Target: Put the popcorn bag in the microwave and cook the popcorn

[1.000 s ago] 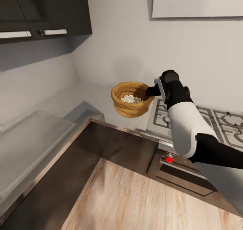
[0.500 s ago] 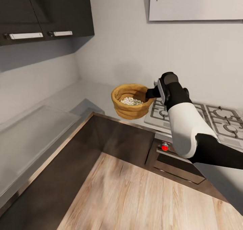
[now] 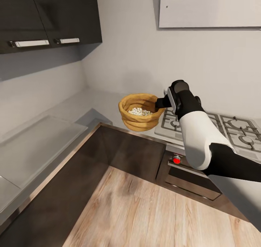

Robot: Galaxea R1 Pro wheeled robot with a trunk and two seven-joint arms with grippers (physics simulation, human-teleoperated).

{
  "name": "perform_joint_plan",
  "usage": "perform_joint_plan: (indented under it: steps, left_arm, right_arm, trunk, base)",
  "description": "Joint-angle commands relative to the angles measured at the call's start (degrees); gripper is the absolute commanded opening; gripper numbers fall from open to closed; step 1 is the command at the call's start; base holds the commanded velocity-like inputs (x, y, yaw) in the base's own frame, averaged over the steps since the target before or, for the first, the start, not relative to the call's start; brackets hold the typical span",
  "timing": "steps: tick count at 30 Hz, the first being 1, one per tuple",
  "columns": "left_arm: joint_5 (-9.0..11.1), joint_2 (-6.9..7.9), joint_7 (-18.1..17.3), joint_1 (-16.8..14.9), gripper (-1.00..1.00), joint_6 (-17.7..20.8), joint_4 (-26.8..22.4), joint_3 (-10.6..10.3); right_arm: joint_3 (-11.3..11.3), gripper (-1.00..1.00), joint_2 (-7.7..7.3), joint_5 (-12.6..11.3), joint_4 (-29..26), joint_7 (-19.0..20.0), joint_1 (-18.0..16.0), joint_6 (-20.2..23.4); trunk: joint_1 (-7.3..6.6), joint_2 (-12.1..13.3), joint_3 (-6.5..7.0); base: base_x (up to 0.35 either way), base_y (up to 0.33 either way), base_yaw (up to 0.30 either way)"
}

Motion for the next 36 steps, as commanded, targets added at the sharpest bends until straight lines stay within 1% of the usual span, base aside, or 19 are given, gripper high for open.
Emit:
perform_joint_plan:
  steps: [1, 3, 7, 23, 28, 32, 36]
  left_arm:
    - [0.16, -0.02, 0.13, -0.01, 1.0, -0.15, -0.04, 0.14]
    - [0.16, -0.02, 0.13, -0.01, 1.0, -0.15, -0.04, 0.16]
    - [0.16, -0.03, 0.13, -0.01, 1.0, -0.15, -0.05, 0.15]
    - [0.16, -0.01, 0.05, -0.01, 1.0, -0.15, -0.05, 0.14]
    - [0.16, 0.02, 0.04, -0.01, 1.0, -0.15, -0.05, 0.14]
    - [0.16, 0.01, 0.07, -0.01, 1.0, -0.15, -0.05, 0.14]
    - [0.16, 0.05, 0.13, -0.01, 1.0, -0.15, -0.05, 0.14]
  right_arm:
    - [-0.4, -1.0, 0.06, 0.6, -0.08, 0.57, -0.04, 0.14]
    - [-0.44, -1.0, -0.18, 0.6, -0.05, 0.54, -0.06, 0.14]
    - [-0.45, -1.0, -0.45, 0.6, -0.02, 0.51, -0.07, 0.14]
    - [-0.45, -1.0, -0.55, 0.6, 0.16, 0.49, -0.03, 0.14]
    - [-0.45, -1.0, -0.57, 0.6, 2.65, 0.49, -0.02, 0.14]
    - [-0.45, -1.0, -0.58, 0.59, 3.02, 0.49, -0.02, 0.14]
    - [-0.45, -1.0, -0.57, 0.6, 3.05, 0.49, -0.05, 0.14]
  trunk:
    - [0.03, -0.1, -0.01]
    - [0.03, -0.1, 0.17]
    - [0.91, -1.7, -0.2]
    - [4.43, -8.12, -1.65]
    - [5.52, -10.13, -2.1]
    - [6.4, -11.73, -2.46]
    - [6.4, -11.73, -2.11]
  base:
    - [0.0, 0.0, 0.0]
    - [0.0, 0.0, 0.0]
    - [0.0, 0.0, 0.0]
    - [0.0, 0.0, 0.0]
    - [0.0, 0.0, 0.0]
    - [0.0, 0.0, 0.0]
    - [0.0, 0.0, 0.0]
